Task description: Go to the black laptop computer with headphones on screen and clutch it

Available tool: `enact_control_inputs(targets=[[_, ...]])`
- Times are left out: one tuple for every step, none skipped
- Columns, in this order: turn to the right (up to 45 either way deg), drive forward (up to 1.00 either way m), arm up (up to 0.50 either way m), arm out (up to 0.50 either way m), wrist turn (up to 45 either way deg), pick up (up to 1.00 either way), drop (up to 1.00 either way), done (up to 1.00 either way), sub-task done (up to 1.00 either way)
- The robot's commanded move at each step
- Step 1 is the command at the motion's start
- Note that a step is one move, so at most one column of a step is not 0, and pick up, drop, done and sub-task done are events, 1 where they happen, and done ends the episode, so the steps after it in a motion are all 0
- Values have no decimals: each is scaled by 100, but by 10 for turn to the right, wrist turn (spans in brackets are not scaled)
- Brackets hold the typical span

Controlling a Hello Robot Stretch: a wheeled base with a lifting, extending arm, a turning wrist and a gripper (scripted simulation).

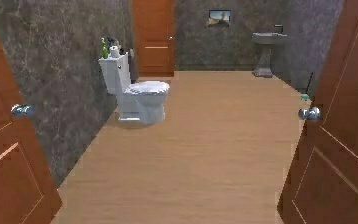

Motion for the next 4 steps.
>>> enact_control_inputs(targets=[[0,100,0,0,0,0,0,0,0],[90,0,0,0,0,0,0,0,0],[0,30,0,0,0,0,0,0,0],[90,0,0,0,0,0,0,0,0]])
